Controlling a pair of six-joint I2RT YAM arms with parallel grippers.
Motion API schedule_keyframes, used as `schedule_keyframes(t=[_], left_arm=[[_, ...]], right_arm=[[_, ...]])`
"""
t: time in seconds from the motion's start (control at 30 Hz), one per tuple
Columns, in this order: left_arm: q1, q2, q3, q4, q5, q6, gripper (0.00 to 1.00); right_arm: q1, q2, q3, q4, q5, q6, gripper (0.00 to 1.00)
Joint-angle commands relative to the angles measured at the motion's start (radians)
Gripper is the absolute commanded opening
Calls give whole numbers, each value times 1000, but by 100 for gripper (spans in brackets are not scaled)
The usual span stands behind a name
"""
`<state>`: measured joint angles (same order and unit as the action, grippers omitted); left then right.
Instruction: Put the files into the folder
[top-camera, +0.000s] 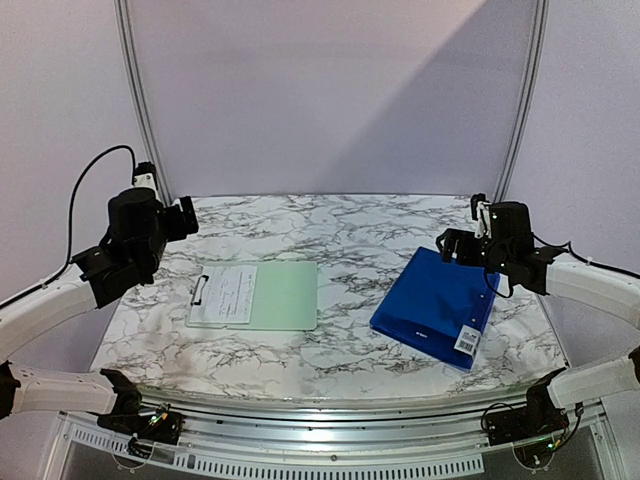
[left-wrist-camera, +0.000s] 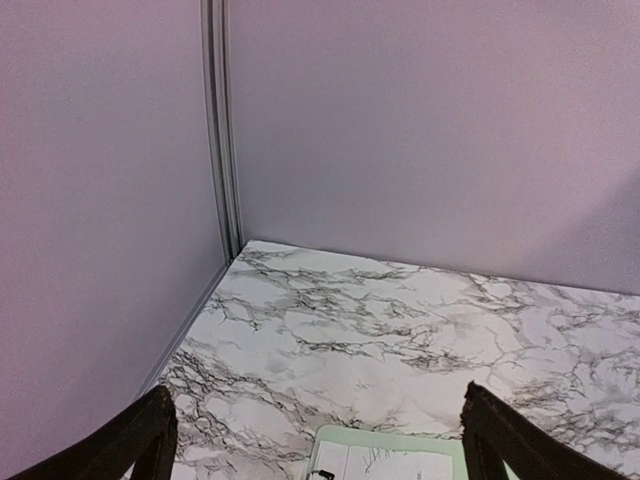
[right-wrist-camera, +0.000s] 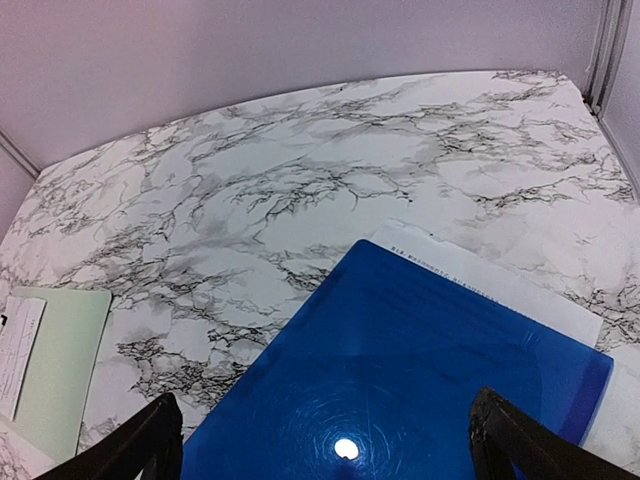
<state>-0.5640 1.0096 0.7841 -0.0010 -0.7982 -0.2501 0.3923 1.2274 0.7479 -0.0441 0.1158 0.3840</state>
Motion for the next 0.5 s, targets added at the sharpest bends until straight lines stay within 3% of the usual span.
schedule_keyframes(t=[0.0,0.47], left_arm=[[15,-3,-18,8,-1,10,100],[15,-1,-24,20,7,-5,100]], right_arm=[[0,-12,-17,24,-50,10,99],[0,-18,-52,83,-102,-2,99]])
